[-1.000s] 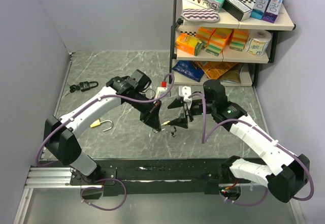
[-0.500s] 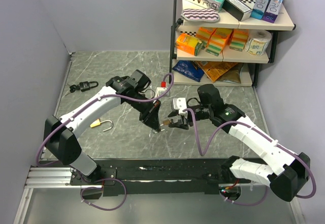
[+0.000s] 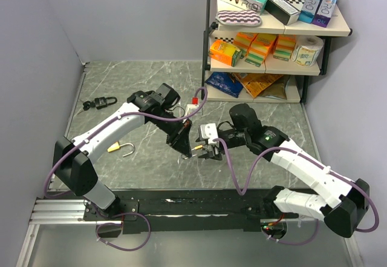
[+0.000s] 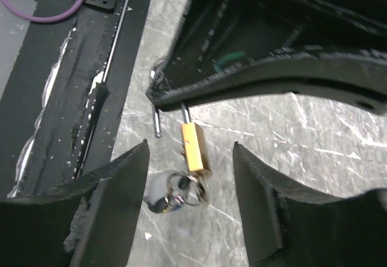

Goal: Lock with the key
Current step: Lock the lock.

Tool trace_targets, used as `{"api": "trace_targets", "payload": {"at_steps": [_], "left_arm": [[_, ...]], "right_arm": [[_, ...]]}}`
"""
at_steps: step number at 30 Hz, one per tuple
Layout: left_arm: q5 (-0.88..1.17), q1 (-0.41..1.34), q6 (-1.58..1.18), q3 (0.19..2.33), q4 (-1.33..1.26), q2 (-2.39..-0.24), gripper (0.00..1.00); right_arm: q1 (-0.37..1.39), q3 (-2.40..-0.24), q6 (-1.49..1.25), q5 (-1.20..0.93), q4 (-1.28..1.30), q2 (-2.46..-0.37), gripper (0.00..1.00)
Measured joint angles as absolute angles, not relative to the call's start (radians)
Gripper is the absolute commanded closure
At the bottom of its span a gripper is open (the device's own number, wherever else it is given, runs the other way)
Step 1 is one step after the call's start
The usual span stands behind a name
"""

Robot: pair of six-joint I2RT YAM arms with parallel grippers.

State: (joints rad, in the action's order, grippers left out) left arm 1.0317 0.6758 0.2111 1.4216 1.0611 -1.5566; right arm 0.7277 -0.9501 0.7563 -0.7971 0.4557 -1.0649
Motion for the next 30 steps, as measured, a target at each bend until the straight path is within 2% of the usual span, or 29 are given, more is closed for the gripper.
{"api": "trace_targets", "payload": {"at_steps": [2,5,12,13,15,18,19,21,25,27,28,30], "left_arm": [[1.032,0.676,0.207,1.422,1.06,-1.557,0.99],[1.032,0.676,0.197,1.422,1.06,-1.557,0.99],[1.035,0.678,0.193,1.422,1.06,-1.557,0.99],[1.035,0.678,0.193,1.422,1.06,-1.557,0.99],[1.034,0.678,0.193,1.422,1.06,-1.557,0.99],[1.031,0.678,0.193,1.422,1.059,-1.557,0.79],[1.029,0.678,0.192,1.422,1.058,-1.557,0.67],[1.023,0.678,0.191,1.422,1.053,-1.557,0.6],[1.006,0.662,0.177,1.419,1.028,-1.552,0.36],[1.004,0.629,0.155,1.395,0.982,-1.528,0.3],[1.003,0.606,0.144,1.38,0.964,-1.511,0.21],[1.004,0.533,0.113,1.339,0.909,-1.457,0.2]], "right_arm": [[0.738,-0.95,0.757,-0.793,0.455,-1.066,0.45],[0.75,-0.95,0.758,-0.778,0.45,-1.069,0.61],[0.755,-0.95,0.762,-0.747,0.441,-1.071,0.81],[0.755,-0.95,0.764,-0.746,0.44,-1.071,0.91],[0.755,-0.95,0.766,-0.745,0.441,-1.071,1.0],[0.756,-0.95,0.768,-0.746,0.442,-1.071,1.0],[0.756,-0.95,0.767,-0.746,0.442,-1.071,1.0],[0.756,-0.95,0.764,-0.749,0.446,-1.071,1.0],[0.756,-0.95,0.735,-0.754,0.458,-1.072,1.0],[0.753,-0.95,0.708,-0.757,0.458,-1.072,1.0],[0.748,-0.95,0.693,-0.76,0.457,-1.072,1.0],[0.736,-0.95,0.648,-0.774,0.456,-1.072,1.0]]}}
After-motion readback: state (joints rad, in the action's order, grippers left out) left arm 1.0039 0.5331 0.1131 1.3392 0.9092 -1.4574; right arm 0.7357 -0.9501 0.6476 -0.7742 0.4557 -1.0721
